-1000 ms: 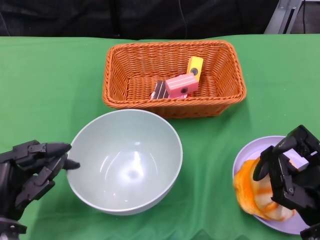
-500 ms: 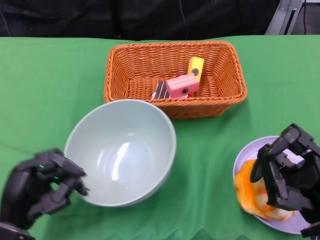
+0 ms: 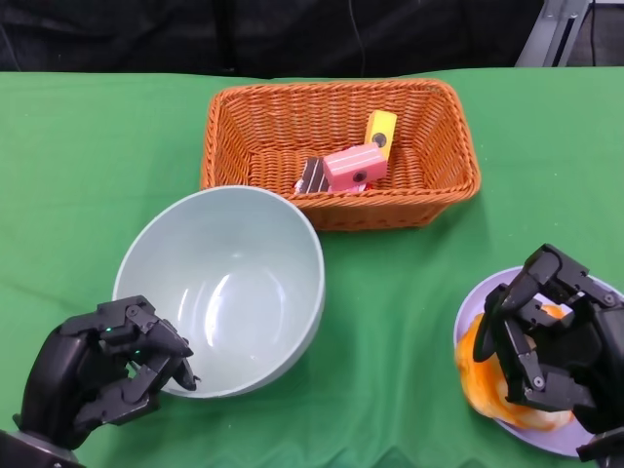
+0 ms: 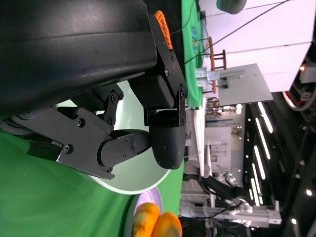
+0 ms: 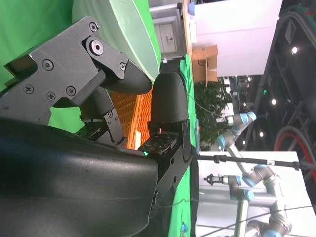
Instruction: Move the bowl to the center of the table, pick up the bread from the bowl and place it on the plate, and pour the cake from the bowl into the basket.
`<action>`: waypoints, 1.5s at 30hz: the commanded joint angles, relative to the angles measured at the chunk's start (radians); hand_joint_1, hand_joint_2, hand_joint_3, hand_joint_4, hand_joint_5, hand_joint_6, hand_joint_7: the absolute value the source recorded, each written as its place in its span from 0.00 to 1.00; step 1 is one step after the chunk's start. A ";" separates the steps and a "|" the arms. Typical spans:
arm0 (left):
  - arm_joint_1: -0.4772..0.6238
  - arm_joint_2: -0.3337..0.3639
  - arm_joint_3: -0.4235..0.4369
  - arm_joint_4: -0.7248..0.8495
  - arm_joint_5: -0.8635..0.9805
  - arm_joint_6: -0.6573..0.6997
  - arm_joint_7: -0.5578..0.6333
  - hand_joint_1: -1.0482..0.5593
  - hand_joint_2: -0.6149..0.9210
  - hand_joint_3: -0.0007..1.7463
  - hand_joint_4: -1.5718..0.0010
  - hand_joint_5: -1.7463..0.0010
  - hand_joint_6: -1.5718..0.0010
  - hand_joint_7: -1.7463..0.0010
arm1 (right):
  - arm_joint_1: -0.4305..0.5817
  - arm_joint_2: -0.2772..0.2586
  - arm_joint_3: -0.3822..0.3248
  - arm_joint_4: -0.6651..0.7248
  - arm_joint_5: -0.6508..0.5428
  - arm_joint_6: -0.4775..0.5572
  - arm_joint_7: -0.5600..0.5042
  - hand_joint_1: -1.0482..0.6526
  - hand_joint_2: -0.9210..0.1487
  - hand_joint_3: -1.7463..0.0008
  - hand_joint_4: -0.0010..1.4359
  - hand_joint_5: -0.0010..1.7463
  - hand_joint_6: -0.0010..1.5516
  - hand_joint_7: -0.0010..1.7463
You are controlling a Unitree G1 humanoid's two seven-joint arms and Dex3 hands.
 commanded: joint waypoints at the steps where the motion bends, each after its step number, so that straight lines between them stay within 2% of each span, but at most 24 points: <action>1: 0.006 0.005 0.020 -0.016 -0.002 -0.006 -0.014 0.58 0.90 0.39 0.46 0.16 0.39 0.41 | -0.006 -0.014 -0.001 0.006 -0.005 0.000 -0.010 0.52 0.39 0.33 0.51 0.99 0.39 0.88; 6: 0.014 0.000 0.029 -0.064 -0.016 -0.004 -0.028 0.59 0.92 0.37 0.47 0.15 0.40 0.40 | -0.011 -0.015 0.007 0.023 -0.003 -0.015 0.000 0.52 0.41 0.32 0.51 1.00 0.39 0.88; 8: 0.020 -0.004 0.033 -0.107 -0.040 0.036 -0.036 0.58 0.92 0.37 0.47 0.14 0.40 0.40 | -0.014 -0.017 0.010 0.026 -0.005 -0.020 0.004 0.52 0.41 0.32 0.50 1.00 0.39 0.88; 11: 0.027 -0.003 0.034 -0.168 -0.076 0.100 -0.057 0.58 0.98 0.25 0.47 0.12 0.38 0.42 | -0.019 -0.018 0.015 0.027 -0.003 -0.024 0.014 0.52 0.40 0.32 0.51 1.00 0.39 0.89; 15: 0.029 0.000 0.034 -0.213 -0.091 0.141 -0.080 0.58 1.00 0.21 0.47 0.13 0.38 0.42 | -0.018 -0.014 0.024 0.018 0.002 -0.034 0.024 0.53 0.39 0.32 0.52 1.00 0.39 0.88; 31: 0.056 -0.010 0.011 -0.269 -0.075 0.217 -0.107 0.60 1.00 0.19 0.45 0.20 0.37 0.42 | 0.014 -0.013 0.069 -0.058 0.002 -0.035 0.039 0.55 0.42 0.31 0.55 0.95 0.42 0.85; 39: 0.067 -0.020 0.003 -0.289 -0.088 0.233 -0.140 0.58 1.00 0.19 0.45 0.22 0.38 0.43 | 0.020 -0.019 0.083 -0.057 0.013 -0.036 0.053 0.58 0.45 0.25 0.55 0.95 0.43 0.84; 45: 0.067 -0.024 0.000 -0.299 -0.069 0.236 -0.127 0.57 1.00 0.18 0.44 0.23 0.38 0.44 | 0.020 -0.019 0.087 -0.070 0.005 -0.031 0.047 0.55 0.46 0.27 0.56 0.96 0.43 0.84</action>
